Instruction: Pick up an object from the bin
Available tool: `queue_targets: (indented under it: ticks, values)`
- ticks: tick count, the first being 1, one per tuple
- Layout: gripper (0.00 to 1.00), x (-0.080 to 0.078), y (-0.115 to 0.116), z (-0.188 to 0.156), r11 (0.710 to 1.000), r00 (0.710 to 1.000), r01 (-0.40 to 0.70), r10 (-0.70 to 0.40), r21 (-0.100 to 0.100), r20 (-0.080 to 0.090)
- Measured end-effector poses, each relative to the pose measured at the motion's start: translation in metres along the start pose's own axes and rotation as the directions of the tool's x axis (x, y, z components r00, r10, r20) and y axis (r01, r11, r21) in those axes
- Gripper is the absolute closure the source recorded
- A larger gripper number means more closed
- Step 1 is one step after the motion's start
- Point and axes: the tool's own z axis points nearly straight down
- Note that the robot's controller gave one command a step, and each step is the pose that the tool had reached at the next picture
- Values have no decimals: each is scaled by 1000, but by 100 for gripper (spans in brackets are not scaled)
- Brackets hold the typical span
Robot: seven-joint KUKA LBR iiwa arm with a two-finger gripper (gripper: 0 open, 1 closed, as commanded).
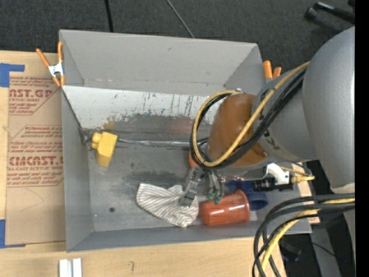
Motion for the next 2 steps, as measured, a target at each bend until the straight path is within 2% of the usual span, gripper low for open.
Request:
queue_targets:
  ticks: [1, 2]
  values:
    - [100, 8, 3, -54, 1000, 1000, 6, -6, -5, 8]
    - [100, 2, 11, -53, 1000, 1000, 5, -5, -5, 10]
